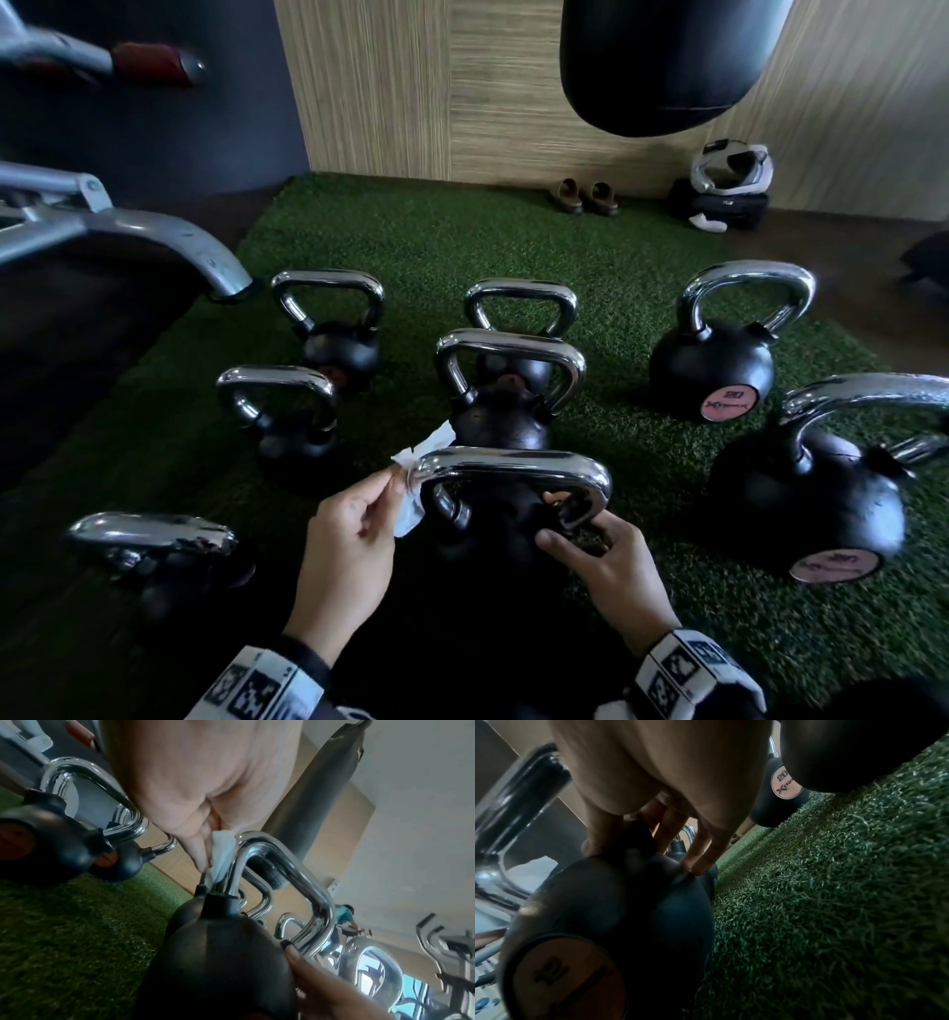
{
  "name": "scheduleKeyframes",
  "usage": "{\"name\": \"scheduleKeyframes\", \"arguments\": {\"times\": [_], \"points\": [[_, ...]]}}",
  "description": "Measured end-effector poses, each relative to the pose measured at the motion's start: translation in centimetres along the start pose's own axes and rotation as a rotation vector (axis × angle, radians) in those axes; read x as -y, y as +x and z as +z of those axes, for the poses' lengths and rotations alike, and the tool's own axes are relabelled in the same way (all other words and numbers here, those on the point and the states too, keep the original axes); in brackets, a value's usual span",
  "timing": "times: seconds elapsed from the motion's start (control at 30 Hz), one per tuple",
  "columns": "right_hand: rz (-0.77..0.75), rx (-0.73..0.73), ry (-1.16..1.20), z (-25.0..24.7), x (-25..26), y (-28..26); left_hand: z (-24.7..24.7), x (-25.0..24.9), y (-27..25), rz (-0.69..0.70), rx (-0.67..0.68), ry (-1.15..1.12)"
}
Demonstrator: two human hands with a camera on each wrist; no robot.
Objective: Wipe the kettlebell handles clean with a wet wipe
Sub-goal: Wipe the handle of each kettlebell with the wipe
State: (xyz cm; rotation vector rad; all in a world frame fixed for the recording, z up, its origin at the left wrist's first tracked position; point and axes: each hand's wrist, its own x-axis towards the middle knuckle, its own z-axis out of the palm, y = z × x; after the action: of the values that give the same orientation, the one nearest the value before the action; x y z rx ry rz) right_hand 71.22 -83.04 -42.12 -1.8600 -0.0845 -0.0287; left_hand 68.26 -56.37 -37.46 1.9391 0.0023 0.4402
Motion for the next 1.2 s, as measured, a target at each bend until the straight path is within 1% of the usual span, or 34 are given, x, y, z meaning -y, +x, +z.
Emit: {"name": "scheduleKeyframes", "arguments": {"times": [0.1, 0.17, 0.23, 0.3, 0.4, 0.43, 0.5, 0.57, 0.63, 0.73, 0.8, 0.9, 0.97, 1.03, 1.07, 1.13, 1.17, 1.2], "points": [[-0.019, 0.003, 0.005, 0.1, -0.2, 0.0, 0.0, 0.2, -0.3, -0.051, 0.081, -0.044], [-0.021, 0.005, -0.005, 0.0, -0.3, 0.1, 0.3, 0.8, -0.3, -0.117, 0.143, -0.081], [-0.020, 0.005, -0.011, -0.1, -0.3, 0.1, 0.5, 1.6, -0.2, -0.179, 0.205, -0.055], [-0.023, 0.015, -0.012, -0.2, -0.5, 0.3, 0.4, 2.2, -0.2, -0.186, 0.248, -0.011], [-0.027, 0.033, -0.011, -0.4, -0.2, 0.5, 0.0, 2.0, -0.2, -0.152, 0.305, -0.081], [-0.028, 0.045, -0.004, -0.5, -0.1, 0.6, 0.0, 1.8, -0.3, -0.145, 0.289, -0.094], [-0.025, 0.054, -0.005, -0.6, 0.3, 0.7, 0.2, 1.6, -0.4, -0.111, 0.190, -0.046], [-0.023, 0.056, -0.059, -1.1, 0.4, 0.5, 0.8, 1.6, -0.6, -0.079, 0.114, -0.003], [-0.017, 0.037, -0.135, -1.7, 0.0, -0.2, 1.5, 1.7, -0.2, -0.082, 0.066, 0.001], [-0.057, -0.033, -0.336, -2.6, -0.8, -2.3, 2.9, 2.0, 1.9, -0.039, 0.030, 0.092], [-0.144, -0.015, -0.391, -2.8, -0.6, -3.7, 4.1, 2.2, 3.8, -0.005, 0.046, 0.140], [-0.284, 0.035, -0.449, -2.5, 0.6, -4.5, 6.1, 2.4, 6.2, -0.022, 0.127, 0.073], [-0.330, 0.090, -0.522, -2.4, 1.2, -4.1, 7.1, 2.5, 6.9, -0.080, 0.185, 0.011], [-0.358, 0.130, -0.550, -2.8, 2.0, -3.2, 7.2, 2.8, 7.5, -0.098, 0.222, 0.011], [-0.365, 0.151, -0.551, -3.0, 2.5, -2.5, 6.7, 2.7, 7.9, -0.118, 0.276, 0.024], [-0.341, 0.176, -0.532, -3.0, 3.3, -0.7, 5.4, 2.5, 8.8, -0.163, 0.464, -0.014], [-0.331, 0.171, -0.505, -2.7, 3.5, 0.2, 4.7, 2.1, 9.1, -0.165, 0.548, -0.019], [-0.323, 0.154, -0.463, -2.3, 3.5, 1.2, 4.2, 1.8, 9.4, -0.132, 0.601, 0.004]]}}
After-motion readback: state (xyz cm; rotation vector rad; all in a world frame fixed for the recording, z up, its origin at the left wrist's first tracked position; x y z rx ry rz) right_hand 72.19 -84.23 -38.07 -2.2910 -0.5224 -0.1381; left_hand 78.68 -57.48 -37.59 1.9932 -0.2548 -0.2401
